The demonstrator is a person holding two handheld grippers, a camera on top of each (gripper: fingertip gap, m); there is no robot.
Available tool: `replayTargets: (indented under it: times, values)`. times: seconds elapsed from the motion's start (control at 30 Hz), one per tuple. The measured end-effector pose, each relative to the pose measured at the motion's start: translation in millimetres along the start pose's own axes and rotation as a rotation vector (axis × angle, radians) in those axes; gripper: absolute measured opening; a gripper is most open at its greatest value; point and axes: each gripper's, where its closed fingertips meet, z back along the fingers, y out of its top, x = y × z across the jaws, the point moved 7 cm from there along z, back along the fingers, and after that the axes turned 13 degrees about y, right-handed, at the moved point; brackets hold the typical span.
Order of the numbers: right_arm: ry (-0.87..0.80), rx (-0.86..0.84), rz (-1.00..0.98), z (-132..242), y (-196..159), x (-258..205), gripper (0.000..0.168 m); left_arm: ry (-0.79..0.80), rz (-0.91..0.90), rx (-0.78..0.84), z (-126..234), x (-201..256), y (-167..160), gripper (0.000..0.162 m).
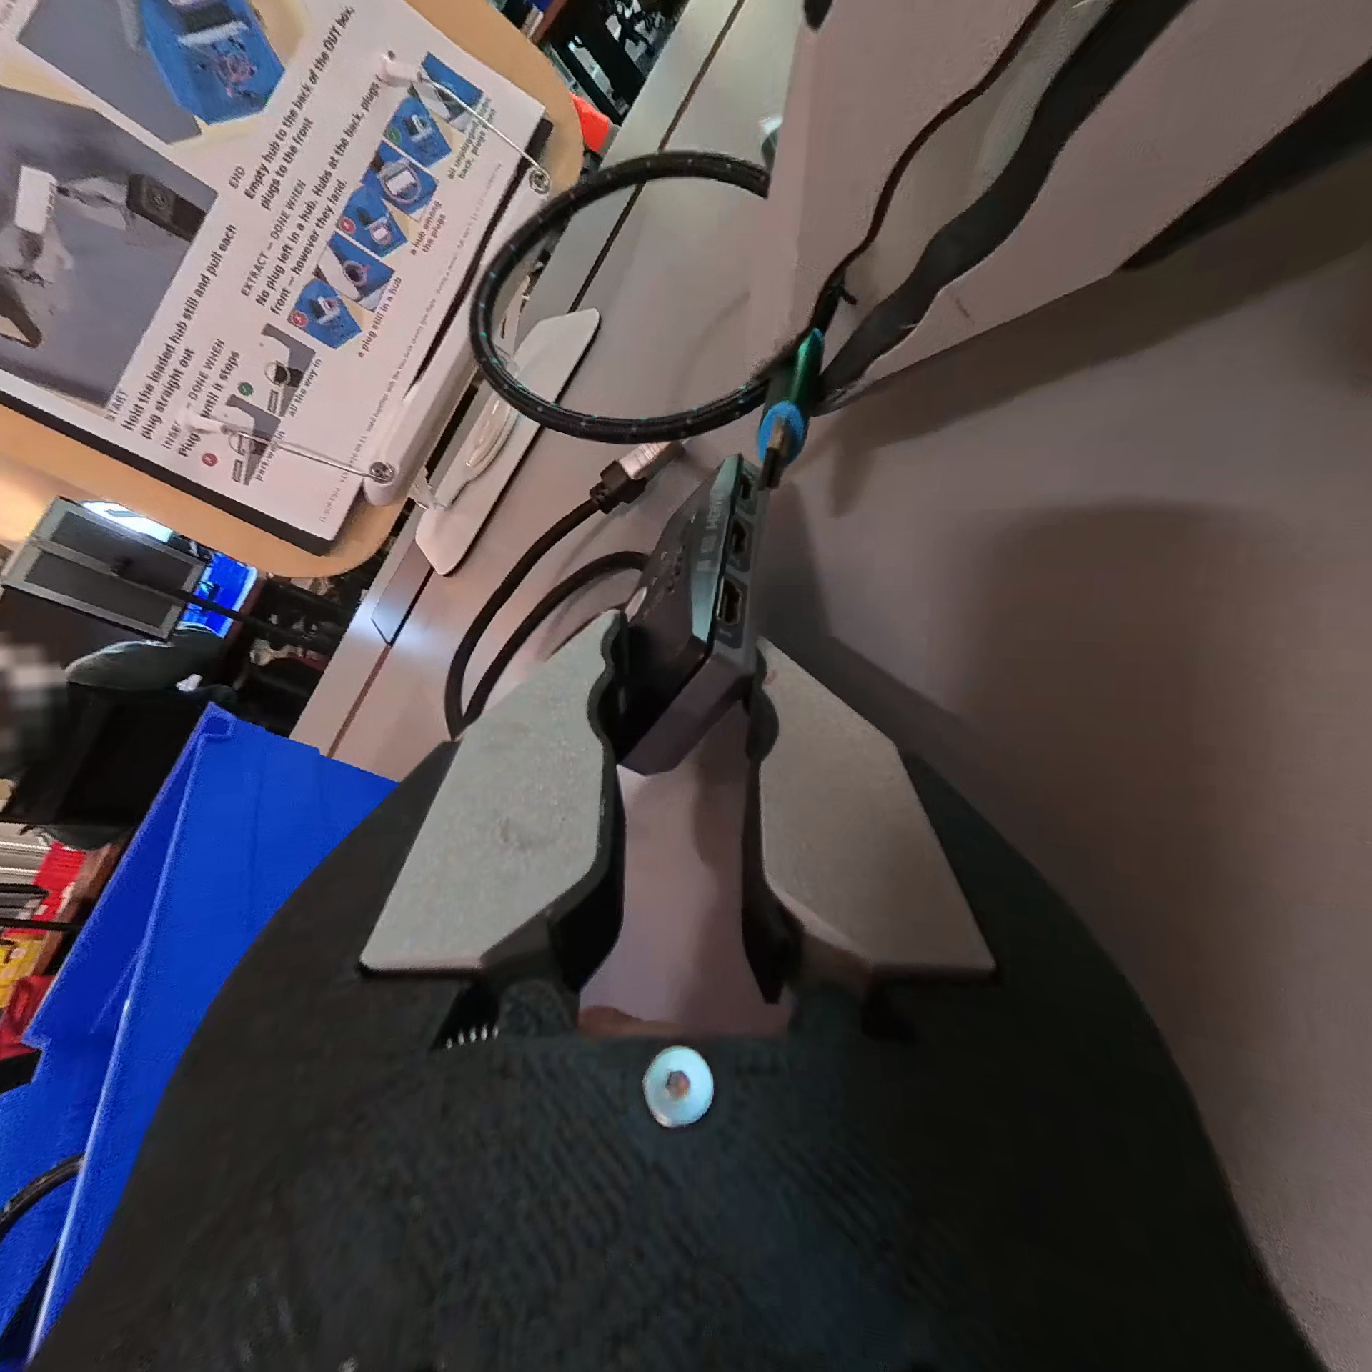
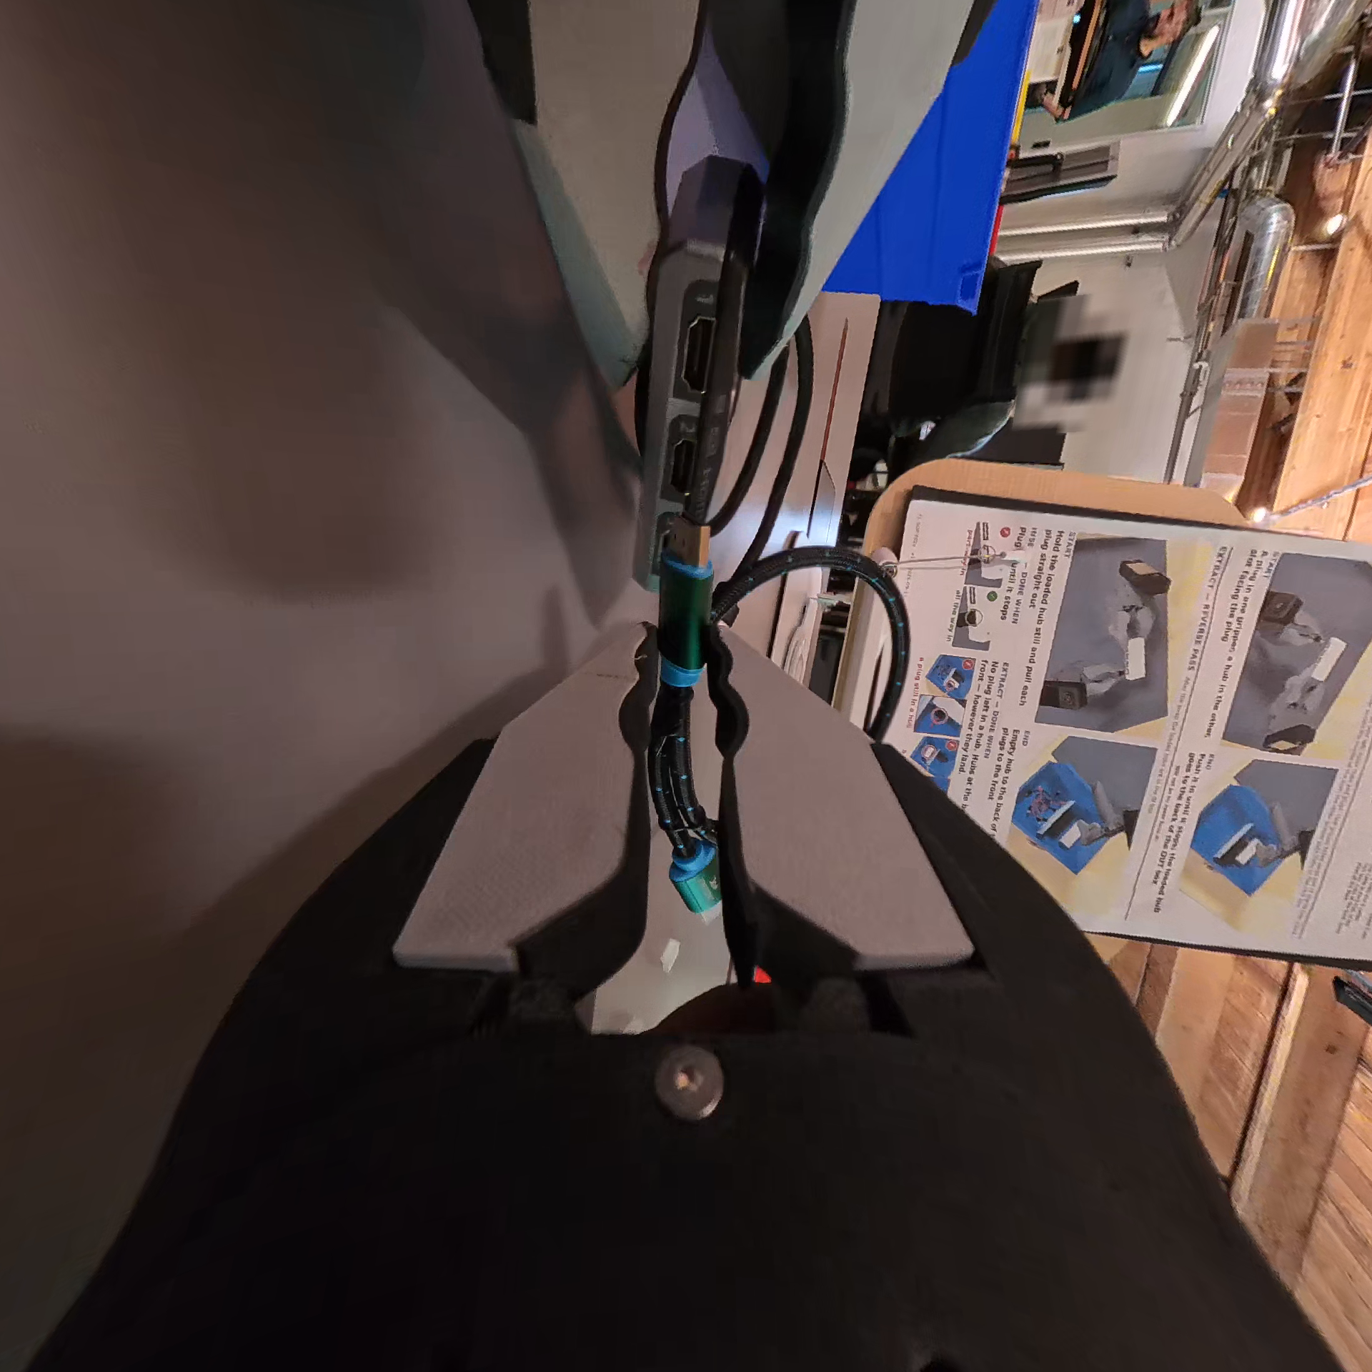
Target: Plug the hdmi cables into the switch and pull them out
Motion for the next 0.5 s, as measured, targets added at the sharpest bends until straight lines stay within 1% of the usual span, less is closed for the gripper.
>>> replayTargets:
  times: [0.03, 0.13, 0.33, 0.5]
  values:
    - [-0.004, -0.013, -0.002, -1.3, 0.8, 0.0, 0.010, -0.013, -0.002, -0.011, -0.5, 1.2, -0.5, 0.030]
    - [0.001, -0.039, 0.009, -5.6, 2.5, -2.9, 0.010, -0.028, 0.005, -0.023, -0.5, 2.5, -0.2, 0.031]
    - [0.029, -0.039, -0.044, -7.8, -4.3, -1.4, 0.010, -0.069, 0.124, 0.025, 6.0, -7.4, 2.4, 0.031]
    - [0.028, -0.052, -0.060, -8.5, -8.1, -0.3, 0.010, -0.067, 0.128, 0.034, 7.4, -7.9, 2.8, 0.031]
